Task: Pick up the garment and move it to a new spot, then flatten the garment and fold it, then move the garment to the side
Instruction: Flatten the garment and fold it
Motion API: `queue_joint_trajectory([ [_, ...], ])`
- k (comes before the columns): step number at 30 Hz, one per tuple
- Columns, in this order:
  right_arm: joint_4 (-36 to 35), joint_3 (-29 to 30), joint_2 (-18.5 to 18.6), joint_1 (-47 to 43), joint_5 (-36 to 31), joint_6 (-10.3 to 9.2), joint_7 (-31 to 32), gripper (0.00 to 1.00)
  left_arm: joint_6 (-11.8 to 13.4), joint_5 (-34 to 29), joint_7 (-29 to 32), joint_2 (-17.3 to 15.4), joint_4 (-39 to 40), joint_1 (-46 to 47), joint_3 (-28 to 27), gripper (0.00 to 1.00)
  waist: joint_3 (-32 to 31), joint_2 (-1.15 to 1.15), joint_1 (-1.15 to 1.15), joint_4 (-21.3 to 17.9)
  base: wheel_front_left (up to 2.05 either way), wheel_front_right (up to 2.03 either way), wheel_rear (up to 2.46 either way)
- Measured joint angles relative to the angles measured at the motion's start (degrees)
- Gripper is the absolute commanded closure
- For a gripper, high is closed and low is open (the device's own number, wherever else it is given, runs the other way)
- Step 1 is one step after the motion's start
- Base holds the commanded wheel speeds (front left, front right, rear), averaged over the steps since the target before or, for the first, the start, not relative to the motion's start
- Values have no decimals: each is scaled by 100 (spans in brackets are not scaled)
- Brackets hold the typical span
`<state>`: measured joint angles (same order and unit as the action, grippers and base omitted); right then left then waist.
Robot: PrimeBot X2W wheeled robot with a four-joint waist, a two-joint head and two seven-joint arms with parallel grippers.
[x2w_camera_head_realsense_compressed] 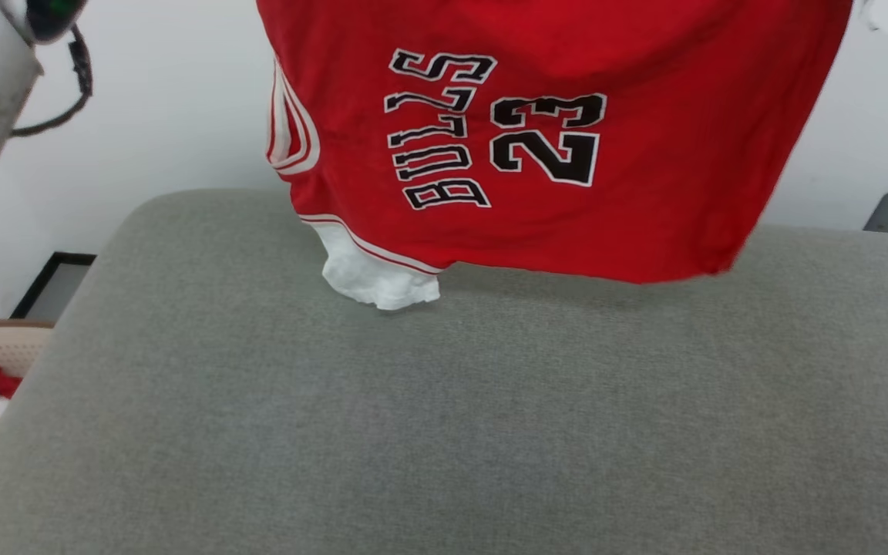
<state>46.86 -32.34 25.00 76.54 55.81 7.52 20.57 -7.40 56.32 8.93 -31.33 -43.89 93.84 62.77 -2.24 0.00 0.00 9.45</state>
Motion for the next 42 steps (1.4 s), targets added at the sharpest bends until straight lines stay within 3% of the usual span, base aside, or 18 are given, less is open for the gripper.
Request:
queue_joint_trajectory([
  [9, -30, 383, 142, 151, -300, -1, 131, 100, -9, 212, -286, -219, -22, 315, 274, 100, 398, 0, 0, -153, 0, 0, 0],
  [14, 129, 583, -86, 579, -717, -1, -3, 100, -13, 94, -695, -282, -238, 705, 331, 100, 922, 0, 0, -195, 0, 0, 0],
  [18, 264, 655, -307, 1078, -1379, -1, -686, 100, -8, -288, -1347, -265, -557, 1279, 335, 100, 1462, 0, 0, -249, 0, 0, 0],
  [22, 502, 832, -466, 1698, -2141, -1, -1738, 100, 213, -691, -2162, -79, -867, 1979, 232, 100, 2070, 0, 0, -304, 0, 0, 0],
  [26, 697, 954, -571, 2008, -2604, 0, -2394, 100, 285, -879, -2370, 98, -851, 2412, 32, 100, 2548, 0, 0, -328, 0, 0, 0],
  [28, 827, 993, -621, 2198, -2982, -1, -2889, 100, 332, -1274, -2391, 83, -289, 2607, -458, 100, 3022, 0, 0, -330, 0, 0, 0],
  [33, 1223, 928, -725, 2181, -3261, 0, -3095, 100, 326, -1805, -2403, -21, 566, 1845, -1501, 100, 3742, 0, 0, -286, 0, 0, 0],
  [42, 1569, 503, -654, 1651, -3101, 0, -3067, 100, 35, -2373, -2402, 190, 765, 244, -2174, 100, 4281, 0, 0, 57, 0, 0, 0],
])
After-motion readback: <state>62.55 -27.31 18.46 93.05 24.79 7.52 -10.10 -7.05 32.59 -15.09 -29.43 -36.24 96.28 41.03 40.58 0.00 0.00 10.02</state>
